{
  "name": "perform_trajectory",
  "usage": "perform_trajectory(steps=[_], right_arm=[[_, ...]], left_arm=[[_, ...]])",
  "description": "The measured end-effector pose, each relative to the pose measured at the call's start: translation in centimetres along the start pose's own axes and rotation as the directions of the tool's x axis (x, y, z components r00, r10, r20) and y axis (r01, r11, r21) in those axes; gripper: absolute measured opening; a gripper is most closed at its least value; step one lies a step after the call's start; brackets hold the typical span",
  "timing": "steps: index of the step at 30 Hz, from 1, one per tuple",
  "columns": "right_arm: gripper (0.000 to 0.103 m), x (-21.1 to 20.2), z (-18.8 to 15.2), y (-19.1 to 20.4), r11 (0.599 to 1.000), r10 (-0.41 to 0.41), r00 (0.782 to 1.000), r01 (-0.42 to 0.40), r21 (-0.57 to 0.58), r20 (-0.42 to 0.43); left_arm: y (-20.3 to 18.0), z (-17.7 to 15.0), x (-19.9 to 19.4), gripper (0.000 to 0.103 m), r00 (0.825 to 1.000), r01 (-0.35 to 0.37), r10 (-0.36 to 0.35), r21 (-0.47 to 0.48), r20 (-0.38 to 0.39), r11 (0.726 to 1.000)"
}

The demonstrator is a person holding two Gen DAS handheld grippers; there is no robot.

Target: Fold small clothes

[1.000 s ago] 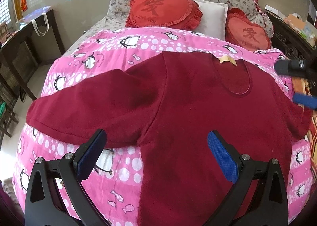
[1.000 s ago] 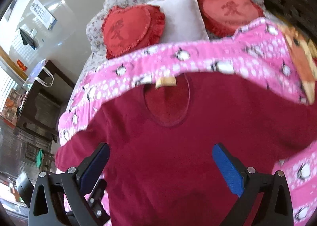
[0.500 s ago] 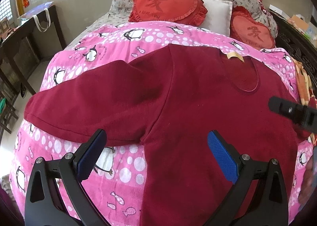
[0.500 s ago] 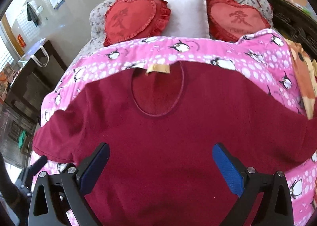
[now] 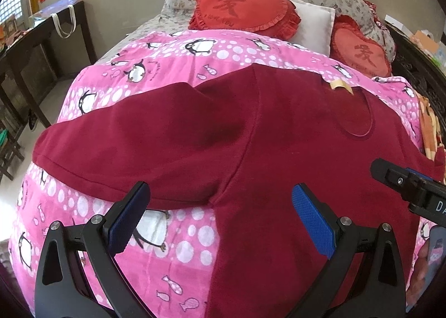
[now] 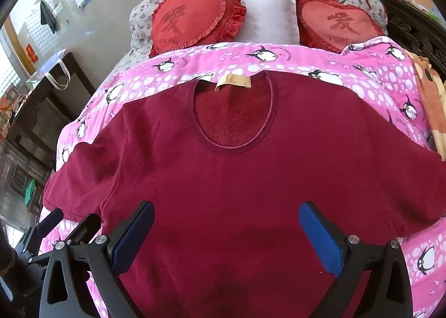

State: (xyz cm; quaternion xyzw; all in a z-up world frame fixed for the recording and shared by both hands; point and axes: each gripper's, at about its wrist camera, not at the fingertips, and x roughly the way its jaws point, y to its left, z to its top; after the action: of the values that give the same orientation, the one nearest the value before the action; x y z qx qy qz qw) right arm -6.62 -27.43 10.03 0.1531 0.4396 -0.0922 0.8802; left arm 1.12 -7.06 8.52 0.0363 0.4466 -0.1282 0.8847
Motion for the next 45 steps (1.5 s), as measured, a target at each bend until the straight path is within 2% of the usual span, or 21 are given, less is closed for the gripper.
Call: perform_trajectory(steps=[27,30,32,35,38,42,45], right_arm=[[0.103,2.0,0.2,1.8,0.999,-0.003,0.998,0.000,-0.035,-0.063],[0.103,2.0,0.2,2.0,0.999,0.007,0.998,-0.009,-0.032,-0.060],[0.103,1.9,0.3,2.2,0.999,0.012,0.998,-0.013,-0.032,-0.058],[0.103,2.0,0.4,2.3,0.999,0.017,0.998,-0.019,-0.031,-0.065],[0.103,2.3,0.4,2.5,0.999,0.024,0.997,-0.026,-0.030,-0.076],[0.103,2.7,0.3,2.7,0.999,0.028,0.996,-0.031,-0.034,-0.085],[0.103,3.0,0.3,2.9,0.999,0.028,0.995,-0.032,-0.039,-0.094]], left_arm=[[2.3,-0.1,1.0,0.102,0.999,-0.025,0.024,-0.045,-0.024,0.999],[3.7,-0.1,1.0,0.102,0.999,-0.031,0.029,-0.072,-0.026,0.997],[5.6,-0.1,0.9,0.102,0.999,-0.028,0.025,-0.125,-0.025,0.992],[9.1,-0.1,1.1,0.102,0.999,-0.013,0.004,-0.222,-0.038,0.975],[12.8,-0.1,1.3,0.102,0.998,-0.044,0.031,-0.315,-0.047,0.948],[18.2,-0.2,1.2,0.102,0.996,-0.091,0.081,-0.434,-0.040,0.896],[22.2,-0.3,1.5,0.099,0.995,-0.093,0.094,-0.538,-0.027,0.838]])
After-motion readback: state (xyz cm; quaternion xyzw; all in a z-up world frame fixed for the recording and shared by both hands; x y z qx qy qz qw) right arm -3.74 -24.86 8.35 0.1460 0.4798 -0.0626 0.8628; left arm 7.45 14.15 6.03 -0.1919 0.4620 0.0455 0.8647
